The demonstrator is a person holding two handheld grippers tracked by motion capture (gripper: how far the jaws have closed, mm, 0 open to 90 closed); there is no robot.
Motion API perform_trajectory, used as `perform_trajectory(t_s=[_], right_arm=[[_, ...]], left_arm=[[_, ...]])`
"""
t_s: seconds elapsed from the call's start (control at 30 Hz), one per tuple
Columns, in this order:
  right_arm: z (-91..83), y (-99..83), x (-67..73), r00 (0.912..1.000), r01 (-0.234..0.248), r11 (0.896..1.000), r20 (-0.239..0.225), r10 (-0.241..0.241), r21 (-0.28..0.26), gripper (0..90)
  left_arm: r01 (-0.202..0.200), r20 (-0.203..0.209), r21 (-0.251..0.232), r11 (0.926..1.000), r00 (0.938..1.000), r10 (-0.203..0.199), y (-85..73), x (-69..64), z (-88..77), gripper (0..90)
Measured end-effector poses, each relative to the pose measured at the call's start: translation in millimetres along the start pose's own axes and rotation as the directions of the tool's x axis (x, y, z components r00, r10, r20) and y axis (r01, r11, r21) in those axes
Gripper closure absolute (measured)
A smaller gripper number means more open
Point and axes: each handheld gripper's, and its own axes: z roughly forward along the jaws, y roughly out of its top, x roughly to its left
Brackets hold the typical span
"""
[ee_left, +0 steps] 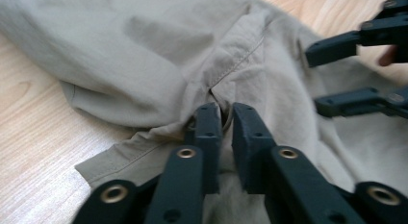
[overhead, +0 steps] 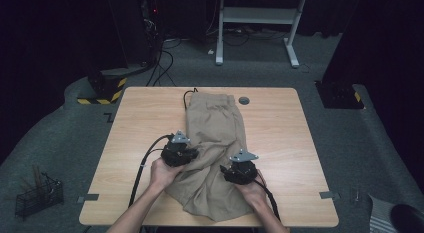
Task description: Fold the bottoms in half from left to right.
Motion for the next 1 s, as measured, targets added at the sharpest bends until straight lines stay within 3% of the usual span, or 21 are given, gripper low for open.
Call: perform_trajectory(t_s=[0.07,0.13,0.2,0.43,0.57,0.67,0.77,0.87,1.0], right_arm=[[4.6,-1.6,3.4,0.9998,0.02,0.999,0.006,-0.02,0.034,43.5],[8.7,-2.5,3.3,1.0,0.002,1.0,0.004,-0.002,0.025,43.2],[12.5,0.8,2.9,0.9998,-0.007,1.0,0.017,0.006,0.026,43.1],[36.6,21.4,-6.4,0.9961,-0.054,0.998,0.072,0.052,0.026,43.0],[46.1,29.6,-9.7,0.9936,-0.072,0.997,0.089,0.069,0.026,42.9],[46.8,30.3,-9.7,0.9928,-0.075,0.997,0.096,0.072,0.026,42.8],[44.7,28.4,-9.2,0.9925,-0.078,0.997,0.096,0.075,0.025,42.0],[38.2,23.3,-9.9,0.9936,-0.079,0.997,0.082,0.077,0.021,40.4],[22.8,16.0,-10.7,0.9943,-0.087,0.996,0.062,0.087,-0.001,40.0]], left_arm=[[0.006,-0.009,0.018,0.9998,0.9999,-0.006,-1.4,3.4,8.7,85.0],[0.013,-0.014,0.029,0.9995,0.9998,-0.013,-1.3,6.7,16.7,87.2],[-0.004,-0.032,0.046,0.9989,0.9995,0.006,1.2,9.0,24.7,88.1],[0.034,-0.061,0.018,0.9993,0.9976,-0.032,16.2,27.8,35.9,89.7],[0.013,-0.025,-0.032,0.9994,0.9996,-0.014,22.8,19.6,24.9,89.8],[-0.025,-0.009,-0.021,0.9995,0.9997,0.025,20.8,9.5,19.3,89.0],[-0.016,0.013,-0.035,0.9992,0.9998,0.016,15.3,6.9,12.4,79.4],[-0.015,0.023,-0.061,0.998,0.9996,0.017,8.8,4.5,1.8,64.3],[-0.014,-0.014,-0.081,0.9966,0.9998,0.013,2.0,4.6,-14.0,52.4]])
